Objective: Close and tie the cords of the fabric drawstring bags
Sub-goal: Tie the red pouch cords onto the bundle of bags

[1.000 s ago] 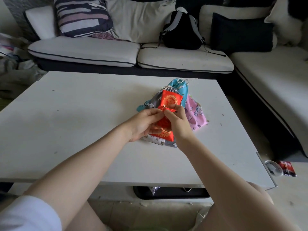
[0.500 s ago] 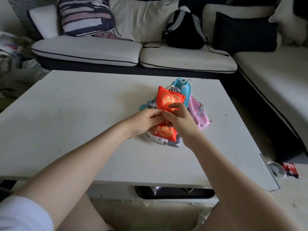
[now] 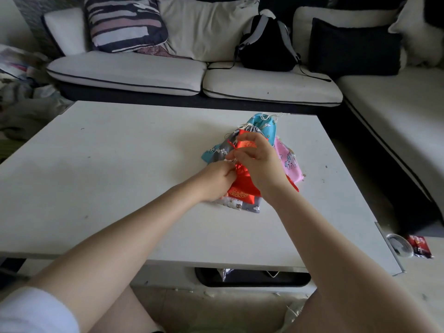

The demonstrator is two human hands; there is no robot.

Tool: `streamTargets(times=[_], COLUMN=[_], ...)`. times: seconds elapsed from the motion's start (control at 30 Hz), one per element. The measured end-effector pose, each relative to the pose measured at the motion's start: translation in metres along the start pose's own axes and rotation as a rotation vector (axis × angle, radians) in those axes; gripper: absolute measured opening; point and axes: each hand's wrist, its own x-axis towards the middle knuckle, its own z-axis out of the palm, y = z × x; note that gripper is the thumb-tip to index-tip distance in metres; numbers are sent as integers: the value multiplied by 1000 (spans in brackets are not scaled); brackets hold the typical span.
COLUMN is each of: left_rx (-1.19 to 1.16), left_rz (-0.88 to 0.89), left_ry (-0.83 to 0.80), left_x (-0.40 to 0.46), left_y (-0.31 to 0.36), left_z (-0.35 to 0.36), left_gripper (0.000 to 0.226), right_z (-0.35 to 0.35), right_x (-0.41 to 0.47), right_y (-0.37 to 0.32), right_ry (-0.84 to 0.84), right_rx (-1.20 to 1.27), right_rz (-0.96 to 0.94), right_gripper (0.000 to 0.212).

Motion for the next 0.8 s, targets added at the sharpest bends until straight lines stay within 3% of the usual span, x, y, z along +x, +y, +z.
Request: streamTargets(times=[0.17,0.33,0.57,0.67,0.8], left_rx=[83,-137,-384,-542,-650], left_rz=[13,-77,-131,-174,-208], left_ry=[-42,-2,28,48,59], left_x=[-6,-6,-7,-7,-8], left_y=[4,-7,-11,-11,-11], left_z=[1,1,-5,-6,-3], left_gripper=[30,33,34,33,30], right_z=[6,1,-10,-12,-13], right_x=[6,8,-3,-5,-5], right_y=[-1,-1,10,8,6], right_ry=[-79,-127,-162,-106,-182], right_rx=[-30,-216,-452,-531,-622], right_rz=[9,25,-129,-183,-196], right_gripper=[21,40,13,10,11])
